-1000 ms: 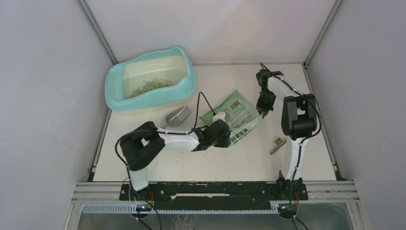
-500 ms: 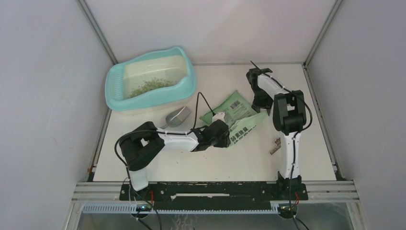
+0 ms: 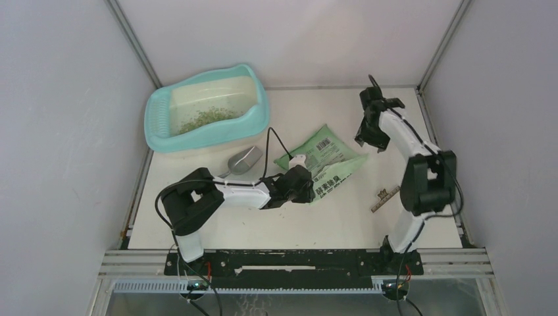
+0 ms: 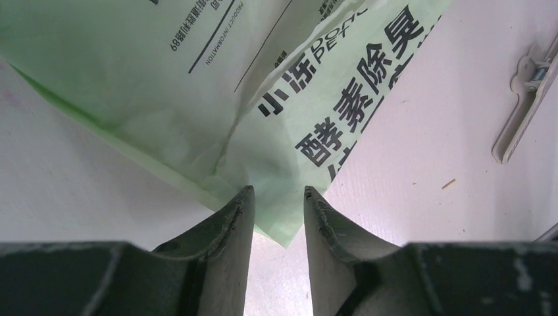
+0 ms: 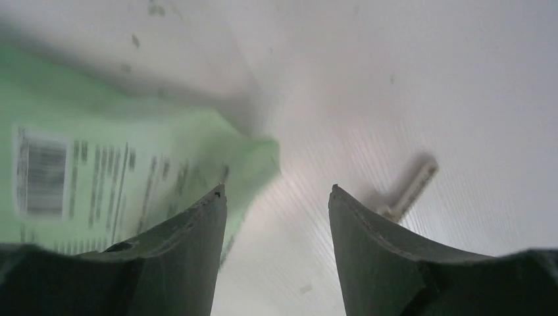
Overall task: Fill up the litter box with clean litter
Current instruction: Close the cat litter bag at the center of the board.
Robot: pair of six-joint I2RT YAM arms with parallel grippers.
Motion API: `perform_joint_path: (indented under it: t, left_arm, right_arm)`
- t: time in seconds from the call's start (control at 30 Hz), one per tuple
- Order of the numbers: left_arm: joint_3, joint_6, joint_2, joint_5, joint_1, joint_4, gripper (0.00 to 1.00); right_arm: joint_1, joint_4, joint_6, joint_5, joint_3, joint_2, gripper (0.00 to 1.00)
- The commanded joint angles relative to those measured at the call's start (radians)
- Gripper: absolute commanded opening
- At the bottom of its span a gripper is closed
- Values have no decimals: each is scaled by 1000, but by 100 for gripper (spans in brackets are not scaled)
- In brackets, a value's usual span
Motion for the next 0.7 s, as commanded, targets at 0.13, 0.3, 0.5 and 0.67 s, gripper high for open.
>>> perform_joint_path:
  t: [0.13, 0.3, 0.5, 0.67]
  left_arm:
    - [-43, 0, 20, -40, 10, -202, 40]
    - [-44, -9, 28, -38, 10, -202, 39]
    - [-54, -14, 18, -49, 10, -205, 39]
    - [-49, -17, 23, -48, 10, -207, 39]
  right_arm:
    - [5, 189, -35, -374, -362, -351, 62]
    - [15, 450, 35, -634, -714, -471, 61]
    - [-49, 669, 51, -693, -878, -487, 61]
    - [-95, 773, 74, -708, -906, -427, 63]
